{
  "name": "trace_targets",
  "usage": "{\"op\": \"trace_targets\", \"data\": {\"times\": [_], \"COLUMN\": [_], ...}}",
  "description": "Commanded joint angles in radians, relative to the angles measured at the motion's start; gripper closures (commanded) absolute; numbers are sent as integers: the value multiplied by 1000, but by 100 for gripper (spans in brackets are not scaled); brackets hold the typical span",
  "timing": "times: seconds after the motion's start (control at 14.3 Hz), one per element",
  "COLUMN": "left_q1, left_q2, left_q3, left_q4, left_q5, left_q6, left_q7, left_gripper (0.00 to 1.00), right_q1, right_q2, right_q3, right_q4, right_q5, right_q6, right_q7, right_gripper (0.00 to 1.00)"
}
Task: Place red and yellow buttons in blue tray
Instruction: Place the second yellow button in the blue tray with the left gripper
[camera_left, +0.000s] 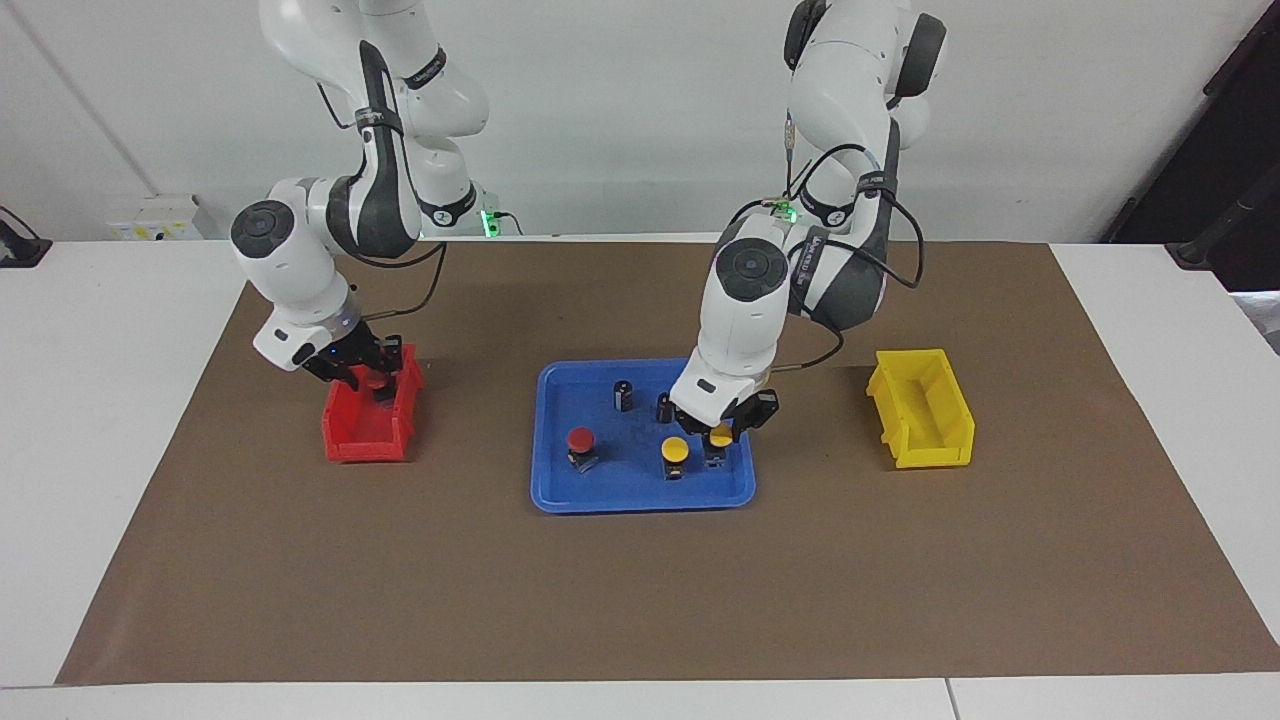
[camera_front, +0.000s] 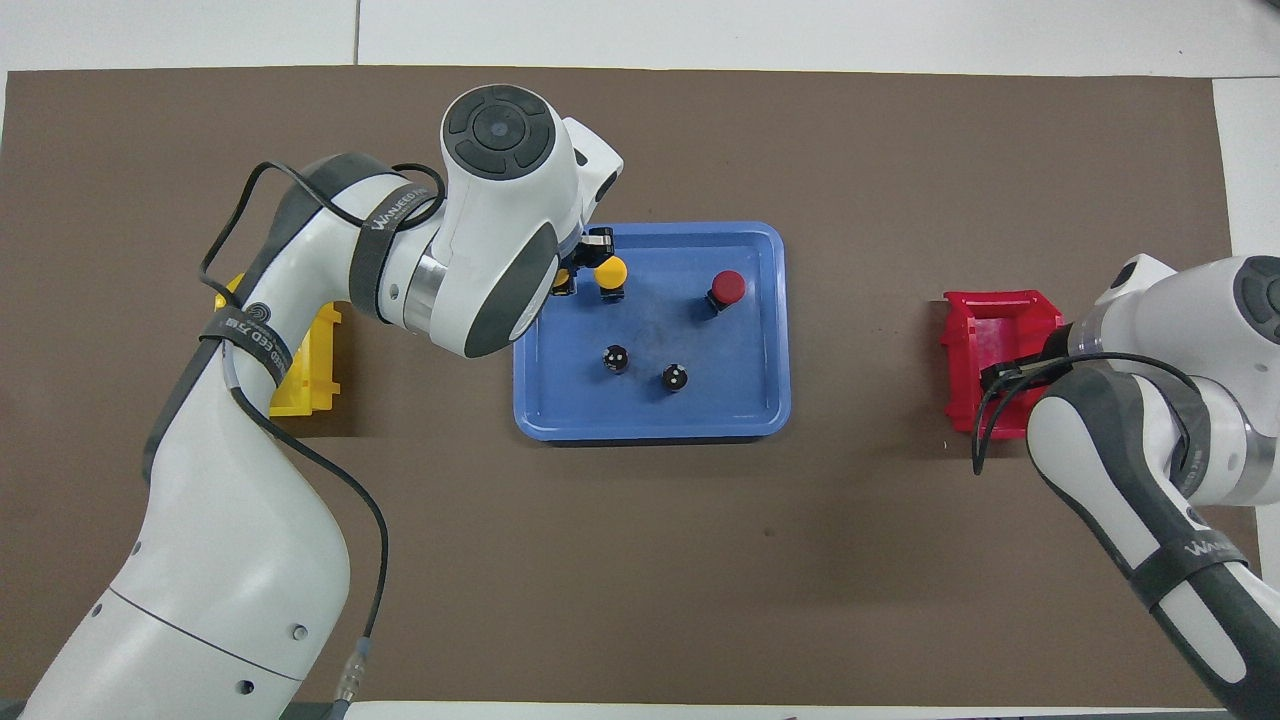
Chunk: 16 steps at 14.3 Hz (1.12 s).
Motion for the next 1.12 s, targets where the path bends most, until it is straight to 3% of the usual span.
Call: {"op": "trace_targets", "data": {"times": [0.0, 0.35, 0.63, 0.7, 0.98, 1.05], "left_q1": [-6, 3, 8, 8, 3, 1], "left_q2": [24, 30, 30, 30, 28, 30], "left_q3": [11, 11, 11, 11, 11, 12], "left_q4": [-1, -41, -56, -66, -64, -61], "left_q5": [5, 11, 13, 13, 13, 13], "left_q6": [50, 81, 118, 132, 138, 138], "left_q7": [-15, -9, -8, -8, -8, -9], "left_gripper": [98, 98, 97, 88, 31, 22], "right_q1": [-8, -8, -7, 2, 7, 7], "right_q2": [-31, -31, -22, -16, 25, 39], "right_q3": [6, 6, 6, 6, 6, 7], "right_q4": [-35, -38, -1, 23, 163, 207], "right_q5": [0, 0, 0, 0, -9, -14], "right_q6": [24, 26, 20, 5, -124, -165], "right_q7": [-29, -29, -30, -30, -33, -33], "right_gripper": [48, 68, 97, 100, 100, 100]}}
